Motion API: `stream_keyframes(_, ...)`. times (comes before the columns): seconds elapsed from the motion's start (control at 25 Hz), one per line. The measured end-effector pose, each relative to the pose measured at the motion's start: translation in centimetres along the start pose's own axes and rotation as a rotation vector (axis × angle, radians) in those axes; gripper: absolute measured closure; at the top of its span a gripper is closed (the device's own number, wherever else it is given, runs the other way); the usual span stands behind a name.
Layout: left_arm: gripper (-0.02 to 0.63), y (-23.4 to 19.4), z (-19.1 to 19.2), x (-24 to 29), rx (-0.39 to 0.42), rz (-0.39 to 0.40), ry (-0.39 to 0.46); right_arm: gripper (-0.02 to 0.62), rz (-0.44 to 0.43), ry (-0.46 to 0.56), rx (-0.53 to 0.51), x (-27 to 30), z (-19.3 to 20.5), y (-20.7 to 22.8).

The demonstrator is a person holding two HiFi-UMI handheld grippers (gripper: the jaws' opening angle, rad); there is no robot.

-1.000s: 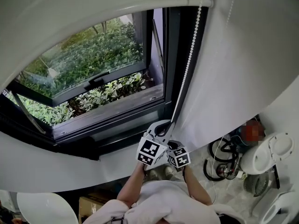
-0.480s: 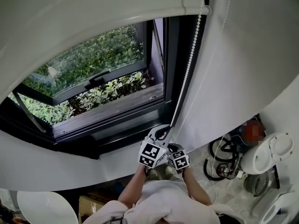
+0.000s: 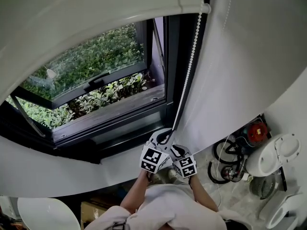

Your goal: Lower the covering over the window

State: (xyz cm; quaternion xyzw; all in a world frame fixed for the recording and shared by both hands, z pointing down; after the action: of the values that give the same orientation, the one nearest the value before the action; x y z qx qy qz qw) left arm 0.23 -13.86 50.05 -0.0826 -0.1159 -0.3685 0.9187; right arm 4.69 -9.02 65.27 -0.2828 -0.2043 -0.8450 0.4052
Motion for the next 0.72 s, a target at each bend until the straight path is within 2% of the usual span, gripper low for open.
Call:
stream_keyframes(0.2,0.592,0.0,0.2,-0.2,0.0,0.001,0.001,0.5,0.032,0.109,0.006,-3.6,-3.5,0.3)
stream_keyframes(0.4,0.592,-0.1,0.2,-0.5,0.0,0.0,0.007,0.5,0.084,0.255,0.002,-8.5,-8.9,1.1)
stream_keyframes(0.56,0.591,-0.1,0.2,-0.6,0.0,0.002,0.011,0.5,0.105,0.372,-0.047,-12.3,-13.8,1.2)
stream_keyframes(0.72,0.591,0.0,0.3,-0.7,-0.001,0.003,0.014,0.501,0.09,0.485,-0.121,-15.4,-18.8,0.3)
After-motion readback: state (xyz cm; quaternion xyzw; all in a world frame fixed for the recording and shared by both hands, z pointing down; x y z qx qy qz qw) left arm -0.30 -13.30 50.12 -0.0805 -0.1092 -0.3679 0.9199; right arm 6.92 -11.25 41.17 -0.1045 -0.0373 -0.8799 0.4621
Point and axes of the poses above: the fingertips, and each gripper's own axes: x forward along the fingers, y to its right, z out of its underside, the point moved 4 cm from there along -x, backward along the fingers, and after that the axes turned 7 degrees about -y, right-handed, at the moved point
